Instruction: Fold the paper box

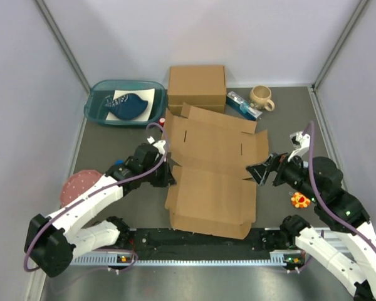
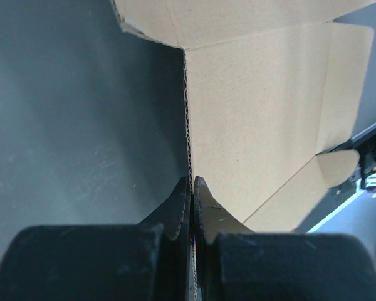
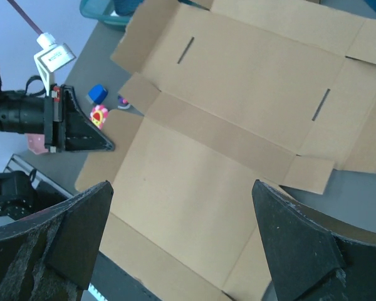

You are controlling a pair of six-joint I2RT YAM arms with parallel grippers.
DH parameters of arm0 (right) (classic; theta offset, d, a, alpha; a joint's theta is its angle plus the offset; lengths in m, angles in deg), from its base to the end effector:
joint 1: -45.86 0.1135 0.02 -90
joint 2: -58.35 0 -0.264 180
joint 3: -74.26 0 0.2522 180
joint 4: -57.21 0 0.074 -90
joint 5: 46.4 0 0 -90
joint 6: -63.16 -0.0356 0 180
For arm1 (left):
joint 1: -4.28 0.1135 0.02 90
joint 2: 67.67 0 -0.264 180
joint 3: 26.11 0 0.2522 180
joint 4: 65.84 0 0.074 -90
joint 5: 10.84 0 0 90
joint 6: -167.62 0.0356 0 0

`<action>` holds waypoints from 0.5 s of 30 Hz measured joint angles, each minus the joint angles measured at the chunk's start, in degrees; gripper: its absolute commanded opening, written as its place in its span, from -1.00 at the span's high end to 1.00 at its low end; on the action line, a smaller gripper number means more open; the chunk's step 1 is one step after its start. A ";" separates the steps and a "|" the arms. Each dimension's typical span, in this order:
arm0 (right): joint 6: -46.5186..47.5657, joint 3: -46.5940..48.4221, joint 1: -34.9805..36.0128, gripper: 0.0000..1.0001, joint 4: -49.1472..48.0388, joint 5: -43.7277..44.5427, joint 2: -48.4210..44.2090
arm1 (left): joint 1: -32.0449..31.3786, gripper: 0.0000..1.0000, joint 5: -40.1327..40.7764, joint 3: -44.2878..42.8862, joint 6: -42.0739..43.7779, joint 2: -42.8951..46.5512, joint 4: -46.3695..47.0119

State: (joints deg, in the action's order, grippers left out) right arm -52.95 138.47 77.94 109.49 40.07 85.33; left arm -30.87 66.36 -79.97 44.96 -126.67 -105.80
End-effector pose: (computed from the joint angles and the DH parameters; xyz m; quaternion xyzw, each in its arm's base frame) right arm 0.0762 0.0504 0.3574 -0.0600 0.7912 0.3171 0.5195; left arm 0.1688 -0.1285 0.2402 0.0625 0.9173 -0.2972 0.2575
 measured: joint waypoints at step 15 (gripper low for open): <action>0.46 -2.95 0.00 -0.91 -0.11 -1.03 -0.74 | -0.15 -0.97 4.50 -6.95 0.59 -4.09 -21.79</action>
State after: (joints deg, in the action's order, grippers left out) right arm -52.49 135.52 77.94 109.38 39.05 84.59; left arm -31.03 70.86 -86.92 45.55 -130.76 -127.59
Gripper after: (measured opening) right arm 0.952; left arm 0.983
